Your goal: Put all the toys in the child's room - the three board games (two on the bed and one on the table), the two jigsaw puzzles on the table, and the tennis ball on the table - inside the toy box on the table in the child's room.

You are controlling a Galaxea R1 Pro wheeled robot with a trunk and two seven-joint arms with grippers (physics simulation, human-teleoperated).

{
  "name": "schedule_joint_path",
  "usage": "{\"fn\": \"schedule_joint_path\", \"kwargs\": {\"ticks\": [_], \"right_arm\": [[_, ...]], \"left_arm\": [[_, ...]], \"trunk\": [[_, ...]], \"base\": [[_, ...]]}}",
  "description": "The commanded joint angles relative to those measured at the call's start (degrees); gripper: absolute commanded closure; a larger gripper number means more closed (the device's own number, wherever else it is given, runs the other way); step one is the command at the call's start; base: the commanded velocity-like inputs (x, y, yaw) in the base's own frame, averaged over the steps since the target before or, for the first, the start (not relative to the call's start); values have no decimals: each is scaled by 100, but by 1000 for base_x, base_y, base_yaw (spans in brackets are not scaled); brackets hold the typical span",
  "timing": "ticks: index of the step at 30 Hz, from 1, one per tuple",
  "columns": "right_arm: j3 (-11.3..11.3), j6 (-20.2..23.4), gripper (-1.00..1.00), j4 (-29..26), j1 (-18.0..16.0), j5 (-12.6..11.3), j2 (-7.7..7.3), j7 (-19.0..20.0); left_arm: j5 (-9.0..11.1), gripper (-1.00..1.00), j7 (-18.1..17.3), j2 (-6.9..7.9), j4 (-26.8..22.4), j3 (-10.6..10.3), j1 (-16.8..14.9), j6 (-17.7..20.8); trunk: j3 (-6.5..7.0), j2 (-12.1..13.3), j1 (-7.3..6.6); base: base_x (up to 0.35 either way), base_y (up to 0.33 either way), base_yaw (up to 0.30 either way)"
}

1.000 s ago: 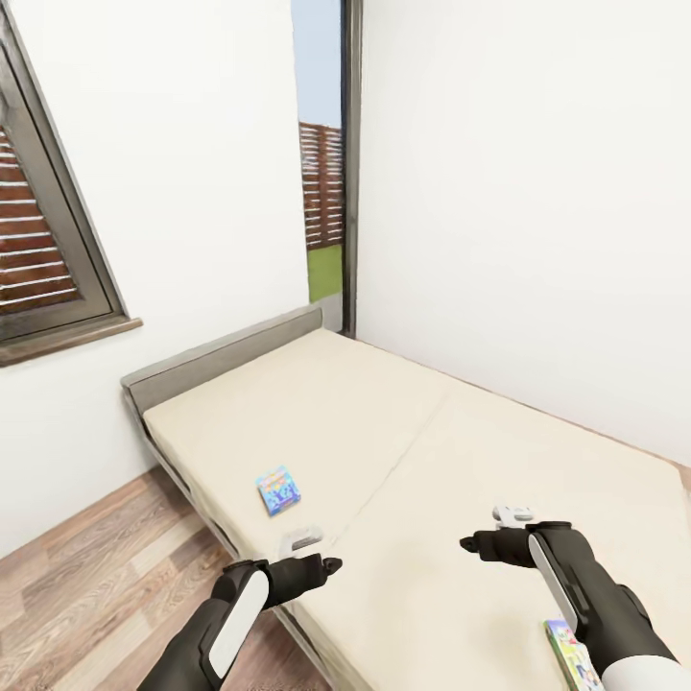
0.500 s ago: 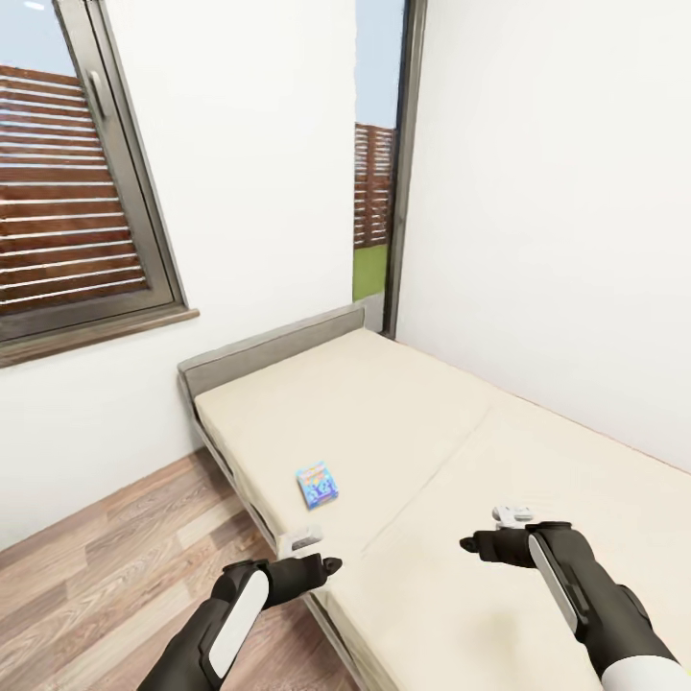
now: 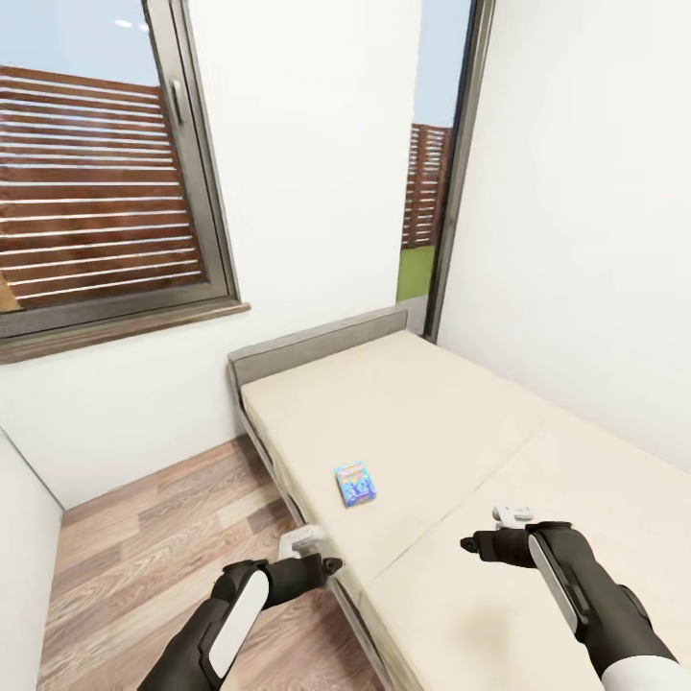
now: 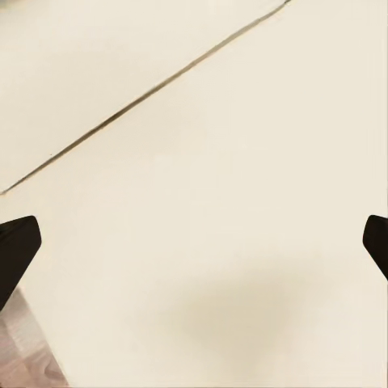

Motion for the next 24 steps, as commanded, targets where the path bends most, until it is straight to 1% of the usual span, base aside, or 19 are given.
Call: {"fn": "schedule_joint_path", "kwargs": {"ticks": [1,24], "right_arm": [[-7,31,-100,-7,0,-41,0,-4],[-7,23,-100,-7,2,-33,5,-4]], "left_arm": [[23,-100,16,-1,-3,-2,-4,23],[29,-100,12,-1,-3,-2,-4,28]], "trunk": [[-6,-3,0],[-6,-3,0]], "base": [[0,0,297],[0,0,297]]}}
